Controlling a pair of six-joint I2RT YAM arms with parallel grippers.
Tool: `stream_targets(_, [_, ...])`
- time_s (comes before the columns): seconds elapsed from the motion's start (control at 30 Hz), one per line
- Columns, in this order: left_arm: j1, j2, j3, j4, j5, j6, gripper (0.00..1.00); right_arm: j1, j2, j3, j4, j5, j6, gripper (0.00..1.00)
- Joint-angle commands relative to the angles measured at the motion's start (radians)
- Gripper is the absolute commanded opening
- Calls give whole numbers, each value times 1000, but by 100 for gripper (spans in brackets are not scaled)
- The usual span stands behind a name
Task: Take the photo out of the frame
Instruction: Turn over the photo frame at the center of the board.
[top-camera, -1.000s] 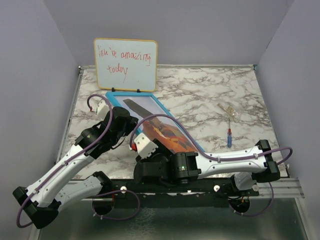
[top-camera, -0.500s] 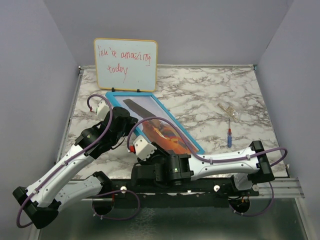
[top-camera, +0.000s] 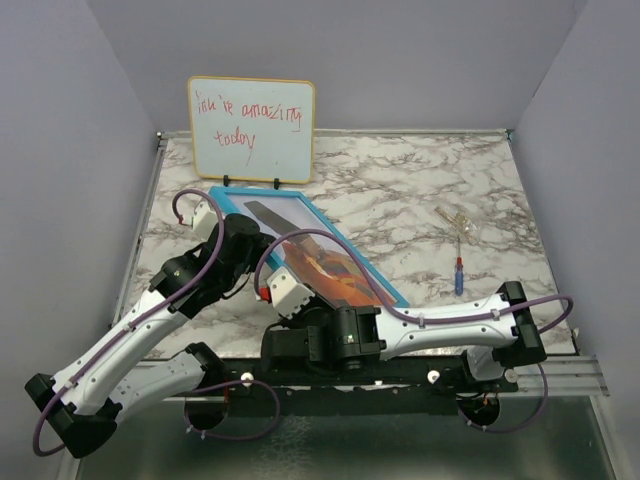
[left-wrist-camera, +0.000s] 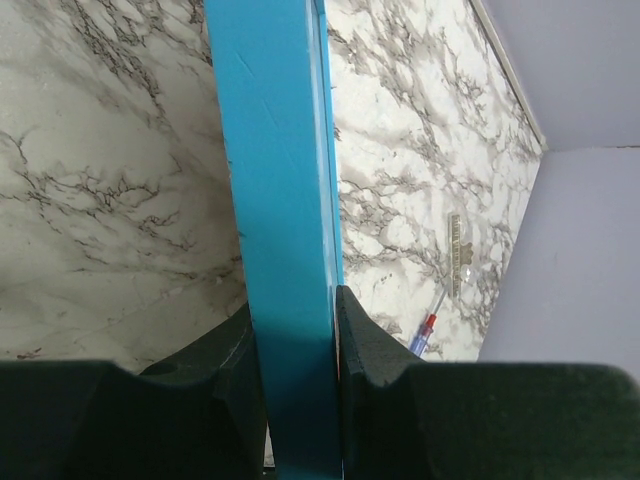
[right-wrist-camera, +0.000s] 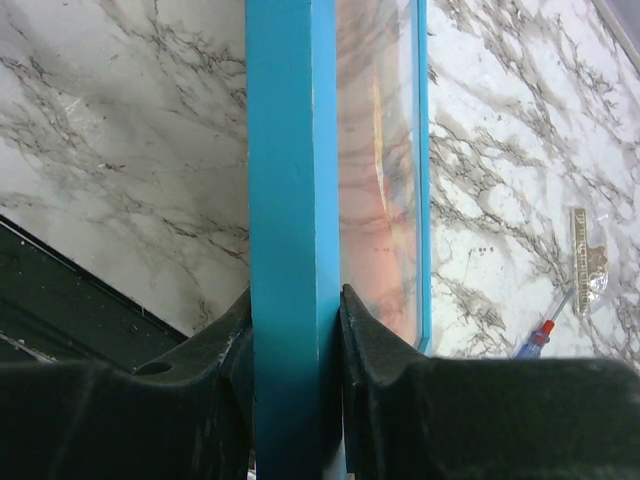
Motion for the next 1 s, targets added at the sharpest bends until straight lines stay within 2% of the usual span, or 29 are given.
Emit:
stream_targets(0.0, [-3, -26, 1, -26, -78, 112, 0, 11, 11, 35, -37, 4, 88, 11])
stream_targets(0.03, [-3, -32, -2, -22, -82, 111, 0, 11, 6, 32, -25, 4, 85, 7])
stream_targets(0.1, [-3, -50, -10, -9, -88, 111, 6, 10, -3, 27, 1, -3, 78, 5])
stream_targets(0.13, [-4, -59, -13, -3, -93, 114, 12, 10, -6, 26, 9, -8, 75, 4])
stream_targets(0.2, [-4, -75, -17, 9, -102, 120, 31, 10, -15, 21, 18, -10, 81, 1])
stream_targets(0.3, [-3, -96, -13, 15, -122, 123, 46, 3, -45, -9, 59, -26, 72, 1])
stream_targets(0.37, [-3, -108, -15, 26, -135, 132, 51, -6, -78, -37, 113, -61, 44, 1])
stream_targets(0.43, [-3, -119, -17, 32, -146, 148, 70, -20, -110, -65, 165, -93, 29, 1])
stream_targets(0.6, [-4, -130, -2, 33, -146, 188, 92, -61, -159, -89, 217, -127, 24, 1])
stream_targets(0.77, [-3, -161, -4, 33, -175, 181, 99, -117, -194, -93, 257, -165, 4, 1])
stream_targets(0.97, [-3, -220, -29, 33, -211, 175, 99, -213, -263, -118, 326, -260, 6, 1])
